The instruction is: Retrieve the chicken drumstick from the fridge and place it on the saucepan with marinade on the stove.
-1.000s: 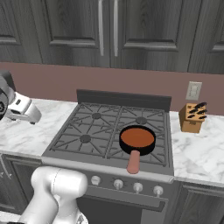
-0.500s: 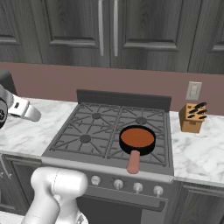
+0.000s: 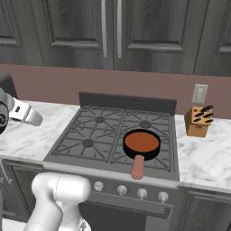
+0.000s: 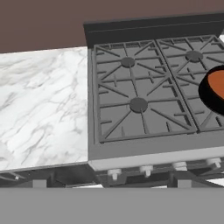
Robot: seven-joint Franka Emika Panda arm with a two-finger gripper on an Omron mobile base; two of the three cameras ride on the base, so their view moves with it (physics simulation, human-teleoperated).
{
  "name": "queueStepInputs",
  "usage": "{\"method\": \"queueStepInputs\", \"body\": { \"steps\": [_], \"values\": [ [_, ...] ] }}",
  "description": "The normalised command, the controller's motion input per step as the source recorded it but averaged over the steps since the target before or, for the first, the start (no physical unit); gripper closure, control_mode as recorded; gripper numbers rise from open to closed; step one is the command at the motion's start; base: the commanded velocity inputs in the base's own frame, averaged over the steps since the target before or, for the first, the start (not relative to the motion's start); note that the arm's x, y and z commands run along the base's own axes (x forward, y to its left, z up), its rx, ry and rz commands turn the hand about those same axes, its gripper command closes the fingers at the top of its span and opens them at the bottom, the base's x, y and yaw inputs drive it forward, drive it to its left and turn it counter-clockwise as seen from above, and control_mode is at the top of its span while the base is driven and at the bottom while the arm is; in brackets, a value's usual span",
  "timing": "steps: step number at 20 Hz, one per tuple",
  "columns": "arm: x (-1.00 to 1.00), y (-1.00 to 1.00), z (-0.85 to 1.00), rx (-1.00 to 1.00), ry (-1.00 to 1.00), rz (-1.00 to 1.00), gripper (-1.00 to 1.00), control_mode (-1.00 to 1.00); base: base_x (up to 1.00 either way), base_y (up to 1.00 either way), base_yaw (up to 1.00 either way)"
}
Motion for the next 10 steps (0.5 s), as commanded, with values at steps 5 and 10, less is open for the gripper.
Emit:
{"method": "queueStepInputs", "body": {
  "steps": [5,10],
  "values": [
    [-0.59,0.22,-0.14,0.0,0.01,0.03,-1.0,-1.0,0.0,0.0,0.0],
    [0.0,0.0,0.0,0.0,0.0,0.0,-1.0,1.0,-0.8,0.84,0.03]
  ]
}}
